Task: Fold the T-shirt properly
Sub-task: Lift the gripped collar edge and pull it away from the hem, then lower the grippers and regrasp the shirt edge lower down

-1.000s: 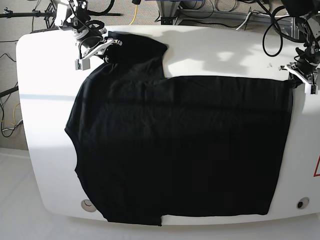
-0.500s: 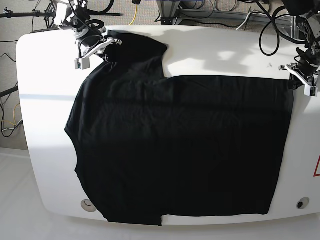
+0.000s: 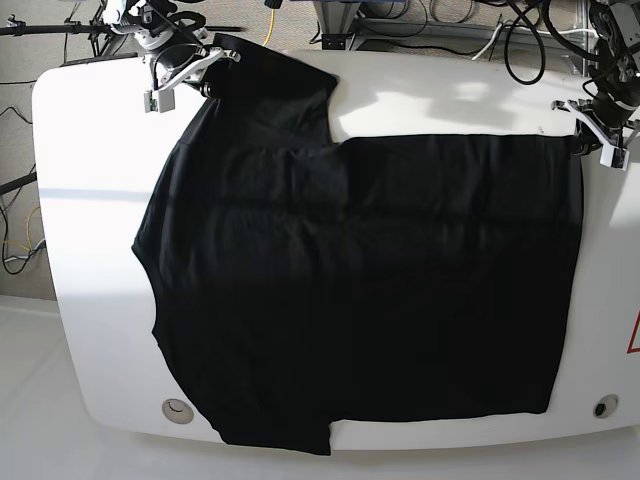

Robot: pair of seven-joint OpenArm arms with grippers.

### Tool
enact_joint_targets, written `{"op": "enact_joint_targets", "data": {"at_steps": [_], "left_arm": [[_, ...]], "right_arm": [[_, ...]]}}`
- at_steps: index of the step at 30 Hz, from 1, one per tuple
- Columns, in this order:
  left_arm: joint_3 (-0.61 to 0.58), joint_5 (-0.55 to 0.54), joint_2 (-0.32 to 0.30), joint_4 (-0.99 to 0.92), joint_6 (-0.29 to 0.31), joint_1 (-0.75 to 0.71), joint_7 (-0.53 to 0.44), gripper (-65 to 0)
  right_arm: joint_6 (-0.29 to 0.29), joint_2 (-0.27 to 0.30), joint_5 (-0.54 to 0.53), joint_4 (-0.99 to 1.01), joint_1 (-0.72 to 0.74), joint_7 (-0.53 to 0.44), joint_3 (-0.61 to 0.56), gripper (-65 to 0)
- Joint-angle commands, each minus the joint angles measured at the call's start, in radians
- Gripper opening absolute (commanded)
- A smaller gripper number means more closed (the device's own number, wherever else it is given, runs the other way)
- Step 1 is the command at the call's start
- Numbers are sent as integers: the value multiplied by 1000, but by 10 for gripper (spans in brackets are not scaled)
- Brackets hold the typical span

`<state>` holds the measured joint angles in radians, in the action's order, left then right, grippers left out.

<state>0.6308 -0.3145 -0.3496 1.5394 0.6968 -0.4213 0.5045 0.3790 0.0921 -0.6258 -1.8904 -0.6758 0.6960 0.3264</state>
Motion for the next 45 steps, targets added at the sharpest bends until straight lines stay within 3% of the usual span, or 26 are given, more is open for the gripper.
{"op": "enact_joint_targets", "data": {"at_steps": [1,11,25,45], "left_arm": [[3,-32,-15,68,1,-43,-23,-650],[44,-85,24,216,1,-208,-8,-650],[107,-120,68,252,1,-301,-4,-650],[76,-114,7,264,1,-215,-44,-650]], "right_arm": [[10,8,-12,-43,-32,-18,10,-648],[4,9,-3,-140,-166,-21,24,-650],[7,0,-30,-184,-195,-5,111,-650],[16,53,-316,-170,-70,41,291,-650]]}}
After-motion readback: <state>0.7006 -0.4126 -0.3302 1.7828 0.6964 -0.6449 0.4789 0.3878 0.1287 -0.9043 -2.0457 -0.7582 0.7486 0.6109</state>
